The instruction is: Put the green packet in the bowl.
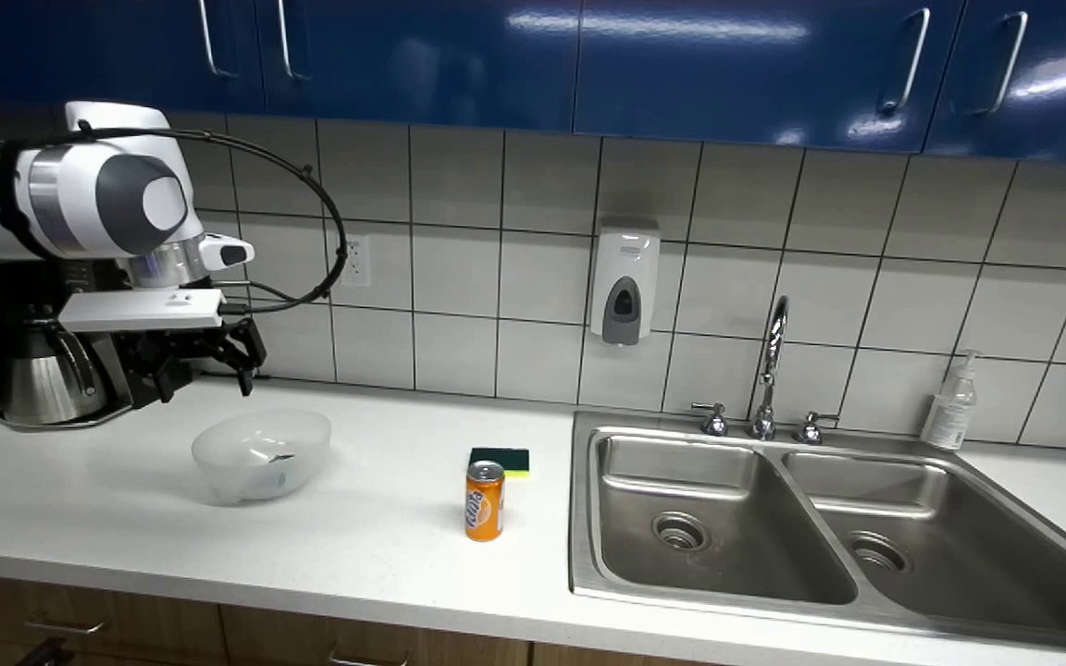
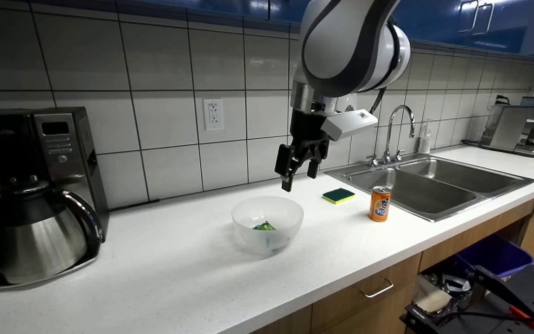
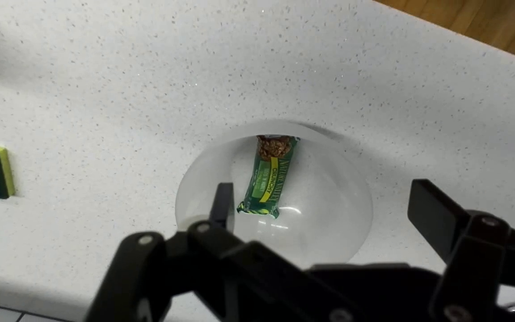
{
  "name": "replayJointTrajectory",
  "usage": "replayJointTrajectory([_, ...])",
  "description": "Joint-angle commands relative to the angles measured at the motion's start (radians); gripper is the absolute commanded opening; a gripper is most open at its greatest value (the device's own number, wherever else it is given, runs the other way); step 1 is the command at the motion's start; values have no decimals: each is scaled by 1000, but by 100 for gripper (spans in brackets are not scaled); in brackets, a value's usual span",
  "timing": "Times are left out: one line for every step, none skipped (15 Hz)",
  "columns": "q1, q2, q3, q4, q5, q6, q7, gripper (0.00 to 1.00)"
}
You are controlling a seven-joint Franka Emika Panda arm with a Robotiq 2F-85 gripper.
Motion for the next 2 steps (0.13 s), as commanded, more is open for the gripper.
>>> replayJointTrajectory([-27,-19,27,-18,4,0,-9,100])
replayJointTrajectory([-27,-33,27,-31,5,1,-12,100])
